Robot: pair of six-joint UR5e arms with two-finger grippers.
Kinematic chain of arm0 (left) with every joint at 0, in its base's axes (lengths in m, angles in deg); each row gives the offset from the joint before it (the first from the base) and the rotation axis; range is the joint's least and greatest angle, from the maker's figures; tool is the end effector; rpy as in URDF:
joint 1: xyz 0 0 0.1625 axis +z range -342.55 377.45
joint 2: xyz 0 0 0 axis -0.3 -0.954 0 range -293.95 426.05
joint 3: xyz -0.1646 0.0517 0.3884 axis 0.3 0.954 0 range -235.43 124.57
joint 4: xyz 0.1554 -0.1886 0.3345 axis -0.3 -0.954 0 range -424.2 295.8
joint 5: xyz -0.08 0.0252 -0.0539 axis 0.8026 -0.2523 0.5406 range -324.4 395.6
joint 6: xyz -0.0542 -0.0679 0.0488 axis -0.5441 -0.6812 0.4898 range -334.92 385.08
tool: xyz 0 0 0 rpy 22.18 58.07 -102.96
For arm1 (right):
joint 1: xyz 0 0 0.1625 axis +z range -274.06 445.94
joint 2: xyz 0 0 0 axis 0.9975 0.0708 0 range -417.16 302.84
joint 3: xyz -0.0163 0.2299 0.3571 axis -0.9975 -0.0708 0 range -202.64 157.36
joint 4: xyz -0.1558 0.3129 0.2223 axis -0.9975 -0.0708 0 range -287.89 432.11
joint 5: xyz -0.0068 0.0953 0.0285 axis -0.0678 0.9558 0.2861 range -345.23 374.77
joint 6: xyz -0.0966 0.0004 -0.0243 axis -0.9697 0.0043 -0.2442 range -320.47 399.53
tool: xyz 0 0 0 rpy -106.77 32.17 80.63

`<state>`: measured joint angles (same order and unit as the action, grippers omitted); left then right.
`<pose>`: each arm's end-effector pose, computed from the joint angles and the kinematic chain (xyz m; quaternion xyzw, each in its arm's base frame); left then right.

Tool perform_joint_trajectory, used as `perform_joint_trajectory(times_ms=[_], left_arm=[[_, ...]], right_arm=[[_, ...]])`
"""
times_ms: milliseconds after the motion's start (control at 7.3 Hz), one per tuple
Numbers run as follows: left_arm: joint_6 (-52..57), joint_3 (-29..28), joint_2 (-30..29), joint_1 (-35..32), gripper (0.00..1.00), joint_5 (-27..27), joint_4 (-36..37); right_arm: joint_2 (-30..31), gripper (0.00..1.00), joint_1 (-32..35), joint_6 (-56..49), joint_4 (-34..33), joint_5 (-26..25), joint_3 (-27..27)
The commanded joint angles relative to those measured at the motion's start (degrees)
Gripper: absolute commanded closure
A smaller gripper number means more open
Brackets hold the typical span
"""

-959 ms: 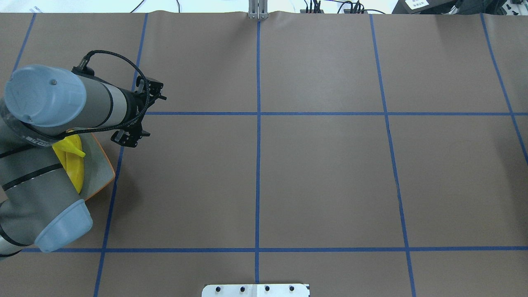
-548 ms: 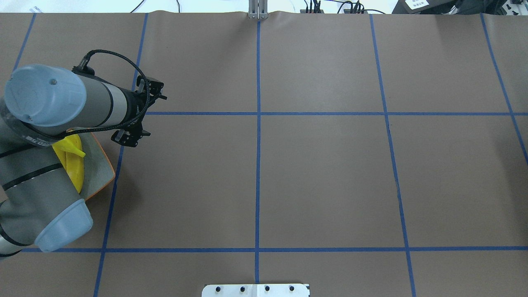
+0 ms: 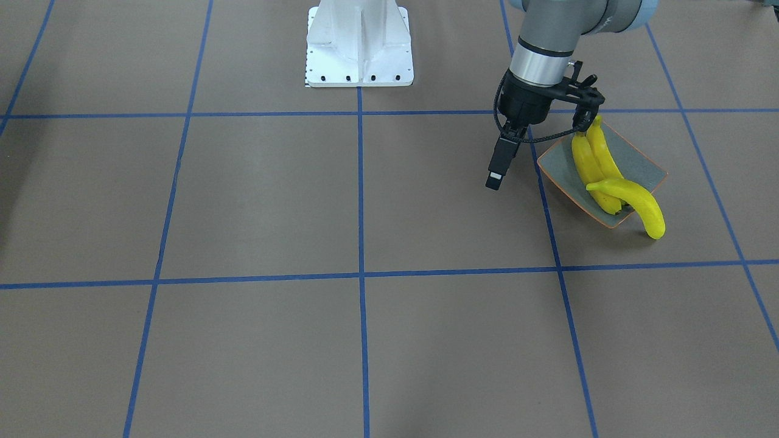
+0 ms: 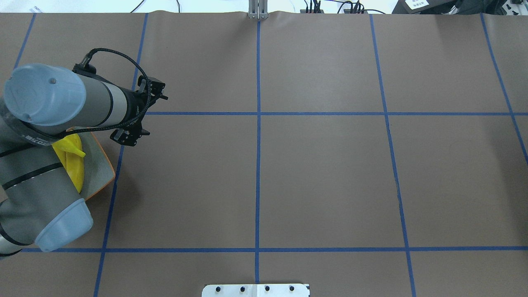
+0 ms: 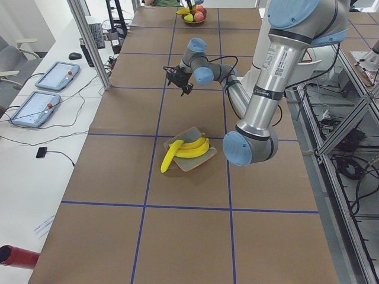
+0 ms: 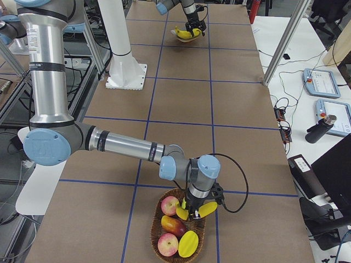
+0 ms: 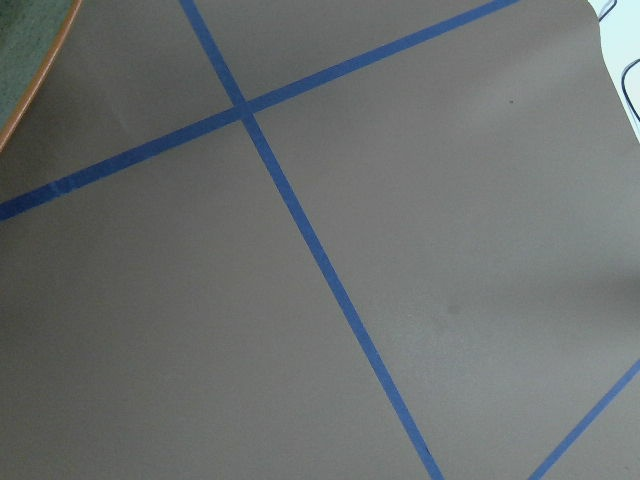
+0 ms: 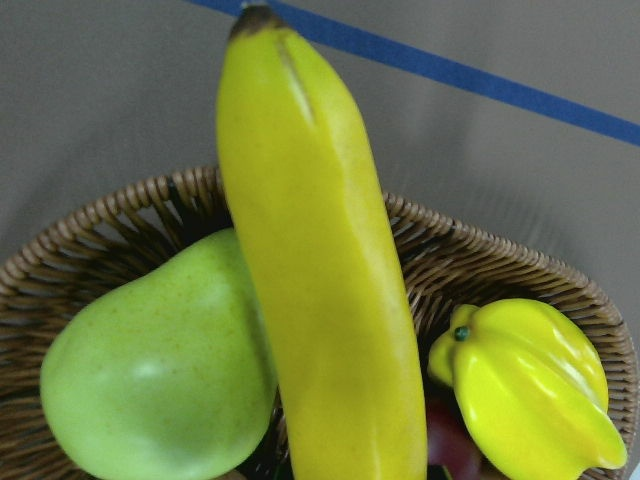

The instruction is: Transfer all bananas from basket to plate

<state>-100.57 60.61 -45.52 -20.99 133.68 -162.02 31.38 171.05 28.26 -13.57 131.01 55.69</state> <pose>0.3632 -0.4407 0.2419 -0.0510 0.4653 -0.5060 0.7245 0.0474 -0.4927 0.7560 -0.0373 -0.2292 -0.1253 0.9646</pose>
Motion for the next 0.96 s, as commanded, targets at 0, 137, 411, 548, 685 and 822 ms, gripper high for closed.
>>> perform_joint_trajectory(times_ms=[0,137,411,548,685,822], left_arm=[[0.84,-0.03,0.04,0.04,0.00,0.01,-0.09],[1.97,-0.03,0.04,0.04,0.00,0.10,-0.09],[5.57,-0.03,0.04,0.04,0.00,0.19,-0.52],[5.67,-0.46,0.04,0.04,0.00,0.19,-2.27],[5.76,-1.34,-0.05,0.04,0.00,0.28,-4.63],[5.76,-2.48,-0.14,0.13,0.00,0.36,-7.62]], right_arm=[[-6.13,1.00,1.29,-0.51,-5.68,1.61,5.33],[-11.57,1.00,0.33,-0.42,-8.52,7.28,5.26],[-18.98,1.00,-6.68,0.63,-10.39,16.36,5.00],[-22.58,1.00,-10.89,2.11,-11.09,20.30,4.74],[-25.57,1.00,-14.50,8.39,-11.09,23.91,5.34],[-28.65,1.00,-18.71,16.46,-10.48,25.69,5.52]])
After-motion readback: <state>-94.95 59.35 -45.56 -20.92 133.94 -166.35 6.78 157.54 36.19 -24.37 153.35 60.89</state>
